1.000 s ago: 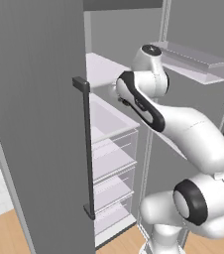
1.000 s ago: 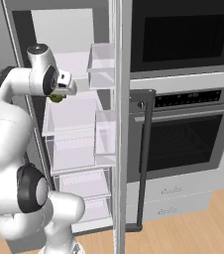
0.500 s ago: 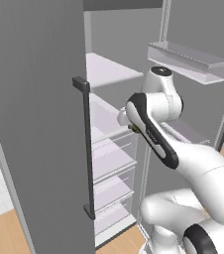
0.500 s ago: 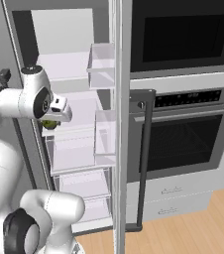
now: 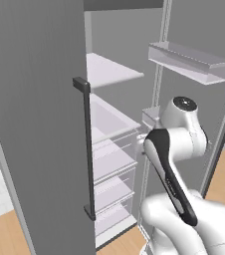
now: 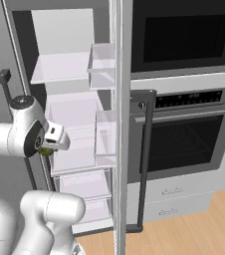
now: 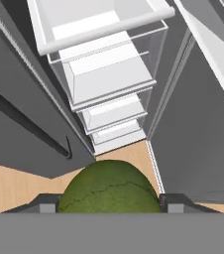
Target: Place one lime and one fish in each tupperware on the nearby counter, to pack two identical lunches.
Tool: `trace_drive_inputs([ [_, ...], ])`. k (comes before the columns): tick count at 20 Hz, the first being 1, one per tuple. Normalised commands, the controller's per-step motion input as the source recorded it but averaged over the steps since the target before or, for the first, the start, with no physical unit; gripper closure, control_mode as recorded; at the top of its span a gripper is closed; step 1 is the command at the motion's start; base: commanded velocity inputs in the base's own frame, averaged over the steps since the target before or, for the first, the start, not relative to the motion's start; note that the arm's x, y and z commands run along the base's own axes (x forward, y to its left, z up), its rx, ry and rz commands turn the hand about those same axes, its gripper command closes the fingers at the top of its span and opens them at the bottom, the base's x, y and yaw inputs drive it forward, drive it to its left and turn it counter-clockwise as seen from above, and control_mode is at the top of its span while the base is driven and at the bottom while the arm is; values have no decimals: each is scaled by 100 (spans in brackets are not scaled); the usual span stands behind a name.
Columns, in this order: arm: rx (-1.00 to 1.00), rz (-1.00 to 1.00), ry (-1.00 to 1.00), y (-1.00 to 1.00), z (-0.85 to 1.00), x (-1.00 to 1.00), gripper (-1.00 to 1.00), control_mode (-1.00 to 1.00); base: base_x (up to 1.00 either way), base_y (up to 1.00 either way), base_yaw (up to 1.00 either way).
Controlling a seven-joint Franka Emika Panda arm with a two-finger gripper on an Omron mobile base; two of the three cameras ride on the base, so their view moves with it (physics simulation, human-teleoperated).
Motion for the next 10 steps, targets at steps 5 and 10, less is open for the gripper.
trace_drive_inputs([
  [5, 0, -3, 0, 0, 0, -52, 100, -100, 0, 0, 0],
  [10, 0, 0, 0, 0, 0, 0, 100, 100, -97, -14, -11],
])
